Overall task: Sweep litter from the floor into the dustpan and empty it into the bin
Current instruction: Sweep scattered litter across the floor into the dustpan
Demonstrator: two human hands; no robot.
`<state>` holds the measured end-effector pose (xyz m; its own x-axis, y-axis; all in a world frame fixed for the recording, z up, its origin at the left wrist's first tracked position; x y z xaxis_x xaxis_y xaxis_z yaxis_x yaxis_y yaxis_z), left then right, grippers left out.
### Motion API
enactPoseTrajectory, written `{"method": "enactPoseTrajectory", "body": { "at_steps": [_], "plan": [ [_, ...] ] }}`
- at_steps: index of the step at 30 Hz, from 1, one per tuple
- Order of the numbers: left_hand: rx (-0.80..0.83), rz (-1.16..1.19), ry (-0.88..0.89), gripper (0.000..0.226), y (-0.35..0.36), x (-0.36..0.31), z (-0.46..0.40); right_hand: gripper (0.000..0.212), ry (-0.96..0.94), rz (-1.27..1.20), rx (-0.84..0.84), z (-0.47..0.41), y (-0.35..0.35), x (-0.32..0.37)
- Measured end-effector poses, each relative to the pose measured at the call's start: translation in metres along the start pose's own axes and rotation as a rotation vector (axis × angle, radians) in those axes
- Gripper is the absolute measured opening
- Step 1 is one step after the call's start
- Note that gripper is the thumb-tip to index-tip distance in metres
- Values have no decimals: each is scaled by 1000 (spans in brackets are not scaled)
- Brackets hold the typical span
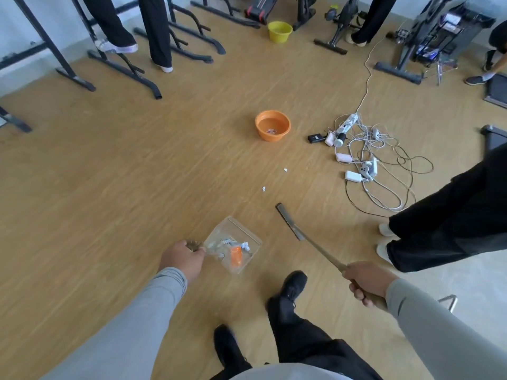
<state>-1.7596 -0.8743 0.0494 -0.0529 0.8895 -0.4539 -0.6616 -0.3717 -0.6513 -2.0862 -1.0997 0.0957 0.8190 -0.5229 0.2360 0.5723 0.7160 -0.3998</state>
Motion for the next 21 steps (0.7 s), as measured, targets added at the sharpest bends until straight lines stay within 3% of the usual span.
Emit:
{"method": "enactPoseTrajectory", "body": {
  "at_steps": [14, 21],
  "plan": [
    [-48, -70, -21, 44, 38, -168, -88, 8, -45, 64, 90, -137, -91, 167],
    [-35, -63, -35, 22, 78, -223, -130, 7, -101, 135, 116, -192, -130, 224]
  ]
}}
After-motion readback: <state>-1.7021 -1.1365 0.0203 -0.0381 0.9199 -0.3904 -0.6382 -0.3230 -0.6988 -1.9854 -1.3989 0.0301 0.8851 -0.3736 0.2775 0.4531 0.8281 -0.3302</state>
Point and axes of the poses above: each hand's wrist, its own z-axis away from the middle knuckle, its own y-axis out of the palm, x = y × z, the point moved 1 cm from there along -z, towards the middle knuckle
